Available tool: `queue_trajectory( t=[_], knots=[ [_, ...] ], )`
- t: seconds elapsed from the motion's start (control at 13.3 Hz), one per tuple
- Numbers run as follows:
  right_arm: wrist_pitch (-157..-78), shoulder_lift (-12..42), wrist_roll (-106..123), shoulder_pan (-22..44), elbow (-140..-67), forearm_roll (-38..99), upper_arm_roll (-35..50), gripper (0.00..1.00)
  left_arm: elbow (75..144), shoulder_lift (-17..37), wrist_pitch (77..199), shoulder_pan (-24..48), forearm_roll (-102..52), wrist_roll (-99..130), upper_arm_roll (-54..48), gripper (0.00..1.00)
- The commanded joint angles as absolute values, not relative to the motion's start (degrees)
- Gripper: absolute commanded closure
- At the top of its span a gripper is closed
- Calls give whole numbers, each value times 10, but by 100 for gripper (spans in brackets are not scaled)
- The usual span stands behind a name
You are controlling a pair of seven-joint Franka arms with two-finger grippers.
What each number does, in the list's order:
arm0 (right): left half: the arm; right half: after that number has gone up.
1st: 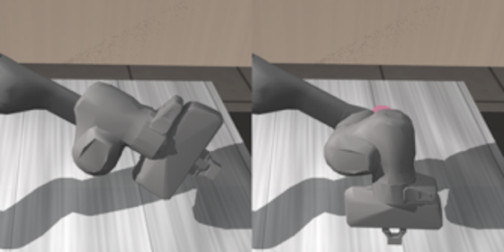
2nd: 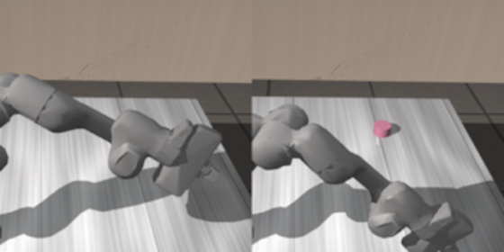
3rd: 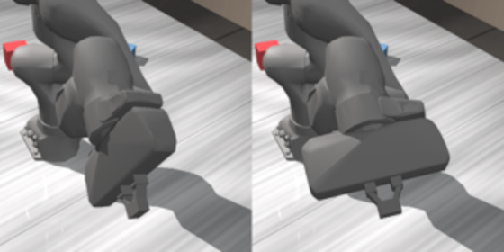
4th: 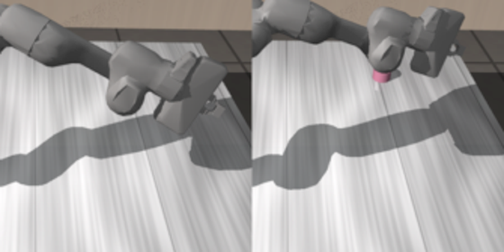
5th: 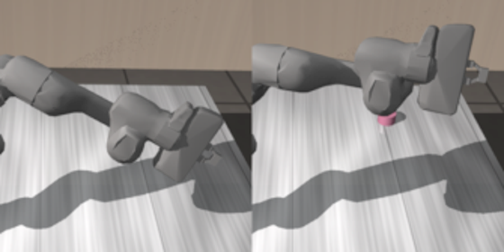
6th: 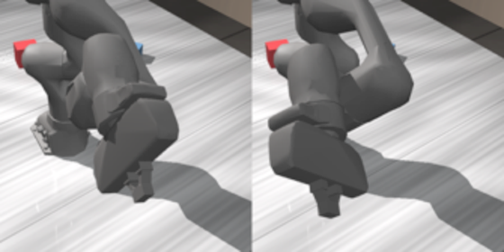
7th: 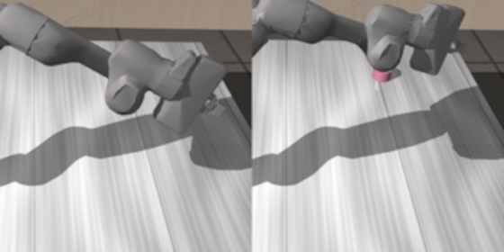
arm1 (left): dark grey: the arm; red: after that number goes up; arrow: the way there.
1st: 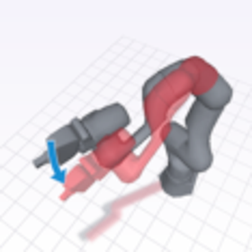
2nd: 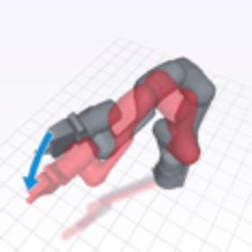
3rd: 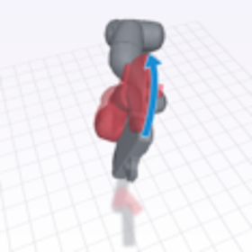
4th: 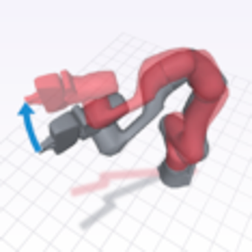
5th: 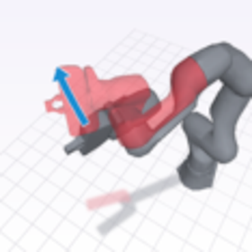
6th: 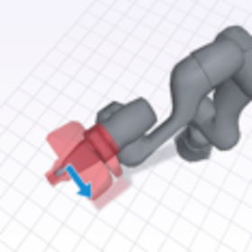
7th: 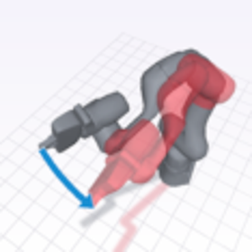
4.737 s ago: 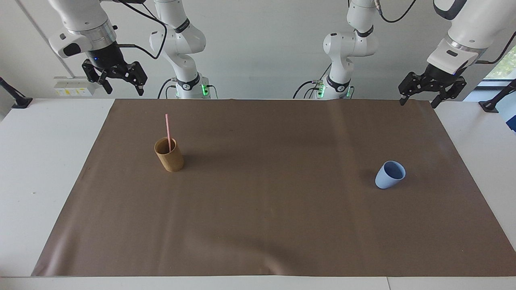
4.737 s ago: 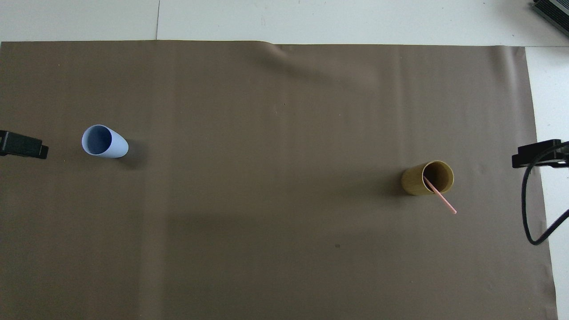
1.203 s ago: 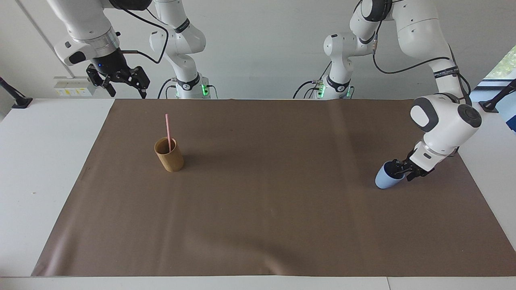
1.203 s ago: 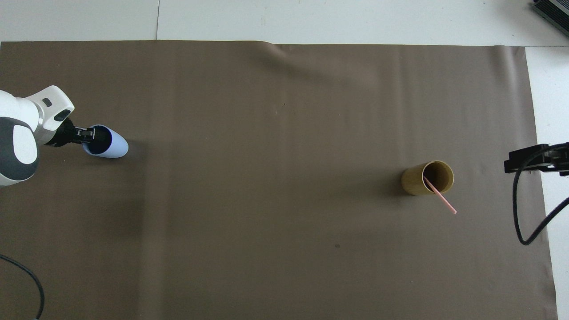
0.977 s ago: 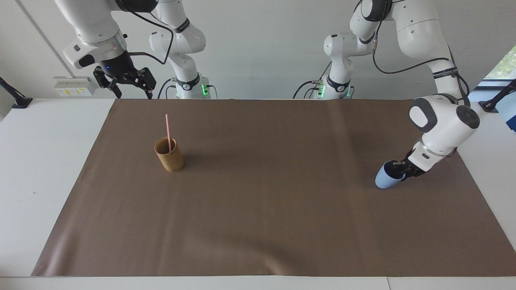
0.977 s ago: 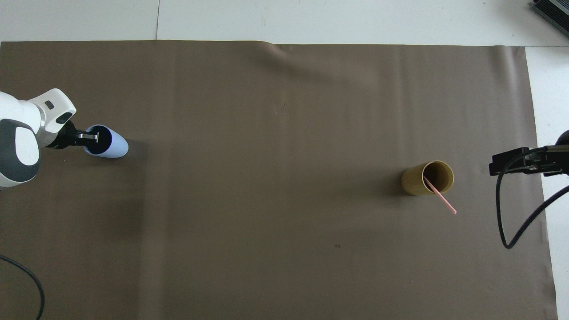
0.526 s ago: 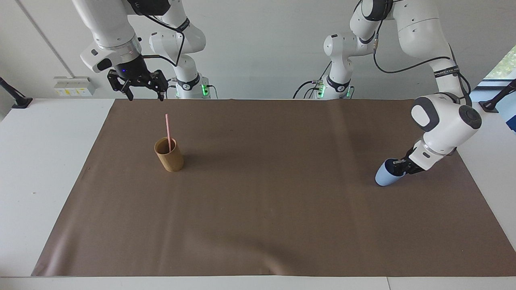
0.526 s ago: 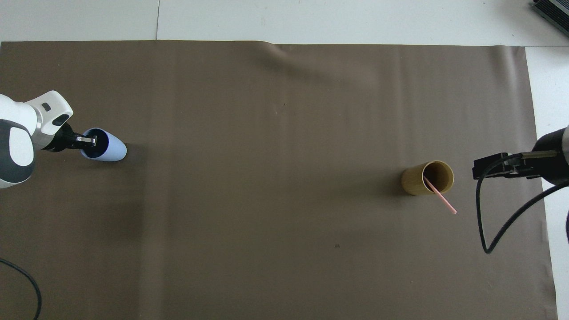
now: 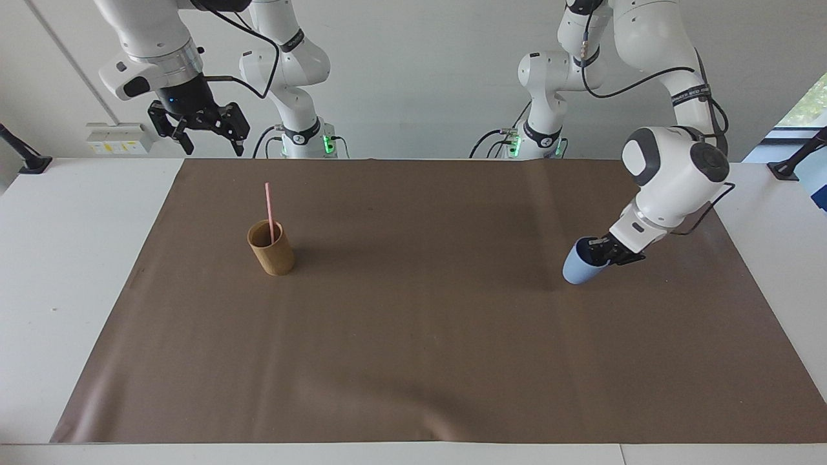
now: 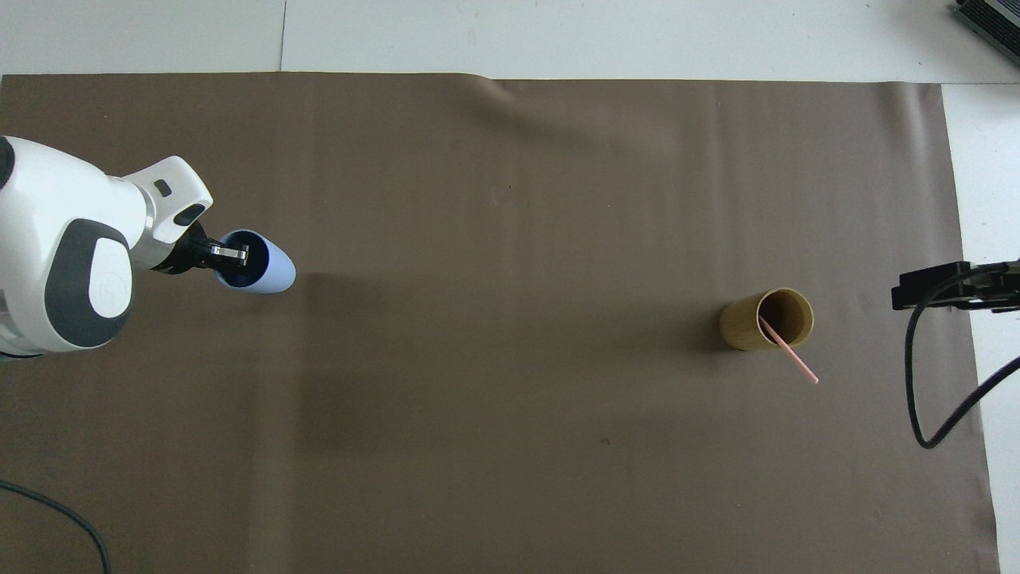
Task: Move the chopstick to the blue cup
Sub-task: 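Stand the blue cup upright mid-table with the left gripper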
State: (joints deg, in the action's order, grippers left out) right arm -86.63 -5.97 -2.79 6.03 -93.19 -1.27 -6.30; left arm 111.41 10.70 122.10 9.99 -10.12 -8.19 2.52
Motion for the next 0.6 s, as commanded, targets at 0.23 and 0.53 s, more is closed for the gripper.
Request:
queue_trajectory(
  t=[0.23,0.53],
  knots=[
    [-864,-59,-13,56,-933,-11,-60,0,1193,95,1338,277,-108,112,34,100],
    [-865,-60,-13,55,-935,-11,-60,0,1192,101,1340,378,-108,231,33,100]
  ],
)
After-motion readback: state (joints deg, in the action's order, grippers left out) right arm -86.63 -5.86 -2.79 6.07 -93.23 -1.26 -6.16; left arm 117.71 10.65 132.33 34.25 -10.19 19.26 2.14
